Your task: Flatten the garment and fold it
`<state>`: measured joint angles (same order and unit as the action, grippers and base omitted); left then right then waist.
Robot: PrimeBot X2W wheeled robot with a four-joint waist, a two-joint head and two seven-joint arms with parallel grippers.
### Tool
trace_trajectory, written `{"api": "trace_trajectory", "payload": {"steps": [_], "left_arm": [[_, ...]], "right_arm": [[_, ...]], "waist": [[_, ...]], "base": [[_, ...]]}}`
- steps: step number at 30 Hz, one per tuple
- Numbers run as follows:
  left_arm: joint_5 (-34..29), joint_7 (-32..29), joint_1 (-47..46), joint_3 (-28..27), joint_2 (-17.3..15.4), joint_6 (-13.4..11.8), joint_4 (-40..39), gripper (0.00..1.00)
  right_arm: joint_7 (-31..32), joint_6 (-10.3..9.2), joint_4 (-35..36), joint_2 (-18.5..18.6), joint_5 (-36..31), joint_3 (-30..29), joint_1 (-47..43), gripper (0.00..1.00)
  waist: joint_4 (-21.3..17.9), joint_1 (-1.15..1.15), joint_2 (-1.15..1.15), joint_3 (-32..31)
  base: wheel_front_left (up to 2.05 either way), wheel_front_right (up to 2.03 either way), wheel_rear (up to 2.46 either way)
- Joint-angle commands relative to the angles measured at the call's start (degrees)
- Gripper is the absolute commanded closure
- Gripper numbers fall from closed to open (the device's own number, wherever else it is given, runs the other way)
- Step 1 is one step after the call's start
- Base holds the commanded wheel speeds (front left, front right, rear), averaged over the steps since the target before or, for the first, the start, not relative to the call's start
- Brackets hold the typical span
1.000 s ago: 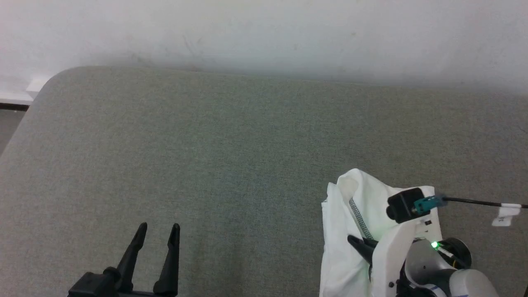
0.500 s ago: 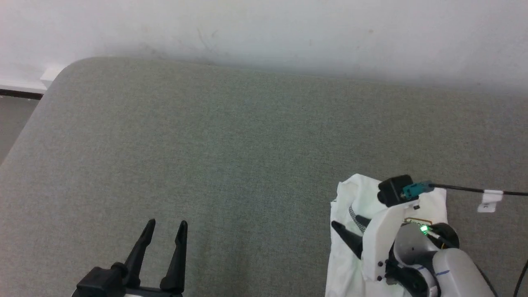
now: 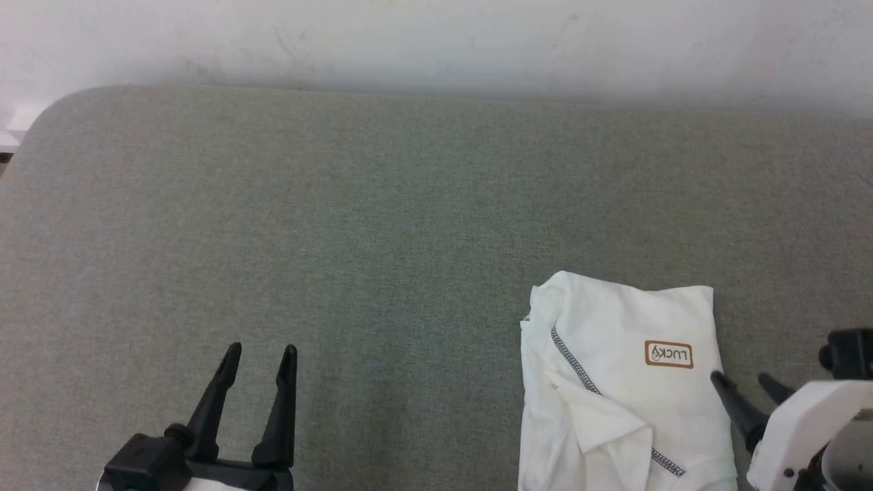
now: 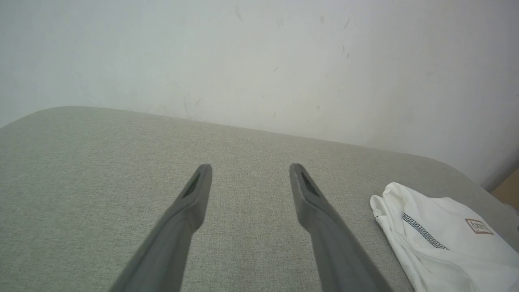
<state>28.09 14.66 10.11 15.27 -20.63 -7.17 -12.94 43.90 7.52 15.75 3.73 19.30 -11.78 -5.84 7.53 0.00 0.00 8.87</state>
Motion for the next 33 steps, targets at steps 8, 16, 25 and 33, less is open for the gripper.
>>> {"api": "trace_trajectory", "payload": {"steps": [8, 16, 25, 33], "left_arm": [[-0.5, -0.3, -0.7, -0.2, -1.2, 0.3, -0.2, 0.0], [-0.4, -1.6, -0.4, -0.1, -2.3, 0.2, -0.8, 0.0], [-0.7, -1.8, -0.6, 0.2, -2.3, -0.3, -2.2, 0.0], [-0.8, -1.4, -2.4, -0.8, -2.4, -0.6, -3.2, 0.0]], "right_arm": [[-3.4, -0.03, -8.7, -0.8, 1.2, -1.6, -0.7, 0.0], [-7.0, -0.03, -20.1, -0.8, 3.7, 1.1, 2.0, 0.82], [-10.2, -0.03, -22.0, -0.8, -0.6, 0.2, 7.4, 1.0], [-5.2, -0.03, -15.8, 4.9, -6.3, -0.7, 16.9, 1.0]], "waist": [[0.6, 0.0, 0.0, 0.6], [1.3, 0.0, 0.0, -0.5], [-1.4, 0.0, 0.0, -1.5], [-7.0, 0.0, 0.0, 2.4]], "base": [[0.0, 0.0, 0.0], [0.0, 0.0, 0.0], [0.0, 0.0, 0.0], [0.0, 0.0, 0.0]]}}
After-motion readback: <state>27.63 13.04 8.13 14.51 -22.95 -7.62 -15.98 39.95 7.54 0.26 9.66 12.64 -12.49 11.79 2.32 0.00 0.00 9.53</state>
